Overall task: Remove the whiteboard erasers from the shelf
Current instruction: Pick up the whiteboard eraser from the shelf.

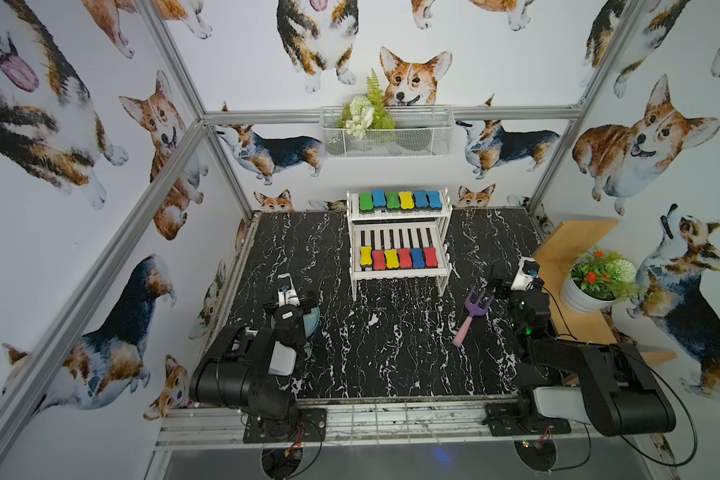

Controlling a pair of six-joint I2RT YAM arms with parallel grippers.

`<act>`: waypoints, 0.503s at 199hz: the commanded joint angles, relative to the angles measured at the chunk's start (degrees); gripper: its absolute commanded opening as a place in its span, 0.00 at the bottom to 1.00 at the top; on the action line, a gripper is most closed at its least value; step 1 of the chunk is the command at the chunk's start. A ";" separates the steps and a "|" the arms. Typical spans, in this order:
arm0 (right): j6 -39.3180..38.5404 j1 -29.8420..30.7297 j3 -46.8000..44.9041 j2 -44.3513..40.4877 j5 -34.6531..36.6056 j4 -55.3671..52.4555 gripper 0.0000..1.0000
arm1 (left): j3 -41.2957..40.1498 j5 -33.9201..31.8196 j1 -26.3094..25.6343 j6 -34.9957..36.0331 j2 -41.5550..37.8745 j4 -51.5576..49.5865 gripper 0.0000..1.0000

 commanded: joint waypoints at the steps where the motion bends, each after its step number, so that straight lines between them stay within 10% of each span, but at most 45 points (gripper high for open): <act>1: 2.60 0.30 0.98 -2.12 0.99 -10.11 1.00 | 1.66 -4.93 0.05 -2.15 -4.85 -2.40 1.00; 70: 12.74 1.62 6.00 -7.89 12.25 -22.12 1.00 | 11.54 -4.35 0.78 -7.30 -17.30 -23.20 1.00; 100: 23.64 1.48 16.04 -3.82 14.33 -37.76 1.00 | 19.69 -12.25 1.19 -22.72 -19.22 -43.01 1.00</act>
